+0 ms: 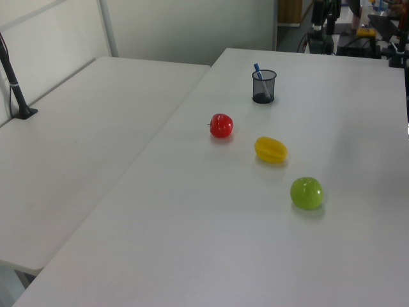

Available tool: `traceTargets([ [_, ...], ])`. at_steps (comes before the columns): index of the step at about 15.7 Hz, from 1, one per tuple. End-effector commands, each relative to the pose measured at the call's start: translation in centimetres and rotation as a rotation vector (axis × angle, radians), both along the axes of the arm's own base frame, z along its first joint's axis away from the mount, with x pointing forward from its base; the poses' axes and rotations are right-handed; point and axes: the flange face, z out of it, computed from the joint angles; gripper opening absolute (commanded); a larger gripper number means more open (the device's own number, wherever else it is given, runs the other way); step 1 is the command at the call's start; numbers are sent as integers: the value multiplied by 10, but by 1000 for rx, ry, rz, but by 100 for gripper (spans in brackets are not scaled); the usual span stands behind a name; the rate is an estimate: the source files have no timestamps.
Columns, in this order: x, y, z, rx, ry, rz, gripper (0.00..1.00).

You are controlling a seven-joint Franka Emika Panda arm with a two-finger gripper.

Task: Take marker pen
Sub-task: 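Move the gripper over the black mesh pen cup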

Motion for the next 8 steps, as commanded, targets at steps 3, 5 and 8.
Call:
traceTargets([
  [3, 14, -33, -4, -11, -75, -118, 100],
  [5, 20, -45, -10, -21, -100, -143, 100],
  [8, 32, -70, -14, -38, -193, -206, 100],
])
